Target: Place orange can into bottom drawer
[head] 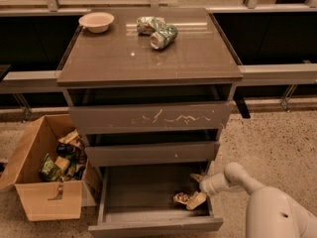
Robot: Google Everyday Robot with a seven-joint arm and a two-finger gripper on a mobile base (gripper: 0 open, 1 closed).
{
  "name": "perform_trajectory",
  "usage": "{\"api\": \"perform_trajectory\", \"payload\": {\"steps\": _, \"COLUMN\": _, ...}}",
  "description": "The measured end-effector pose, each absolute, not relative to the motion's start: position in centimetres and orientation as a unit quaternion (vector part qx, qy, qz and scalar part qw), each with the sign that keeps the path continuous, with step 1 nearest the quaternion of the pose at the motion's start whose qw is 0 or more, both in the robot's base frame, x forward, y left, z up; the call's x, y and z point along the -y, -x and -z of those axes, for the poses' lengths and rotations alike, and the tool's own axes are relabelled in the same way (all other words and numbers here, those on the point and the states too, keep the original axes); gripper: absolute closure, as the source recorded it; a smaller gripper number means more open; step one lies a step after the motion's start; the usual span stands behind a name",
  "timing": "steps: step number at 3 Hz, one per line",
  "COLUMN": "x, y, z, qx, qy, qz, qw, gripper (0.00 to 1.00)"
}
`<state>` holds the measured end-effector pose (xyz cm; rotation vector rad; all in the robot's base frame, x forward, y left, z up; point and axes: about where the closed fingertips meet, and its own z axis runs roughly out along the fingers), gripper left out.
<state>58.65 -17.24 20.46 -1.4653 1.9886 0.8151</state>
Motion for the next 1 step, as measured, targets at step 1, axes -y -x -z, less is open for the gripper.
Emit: {"api": "perform_trajectory", "payload": {"steps": 1, "x": 18.98, "y": -57.18, "z": -22.58, "qx": -0.727, "qy": 0.530, "qz": -0.320, "qw": 0.298, "gripper": 0.00}}
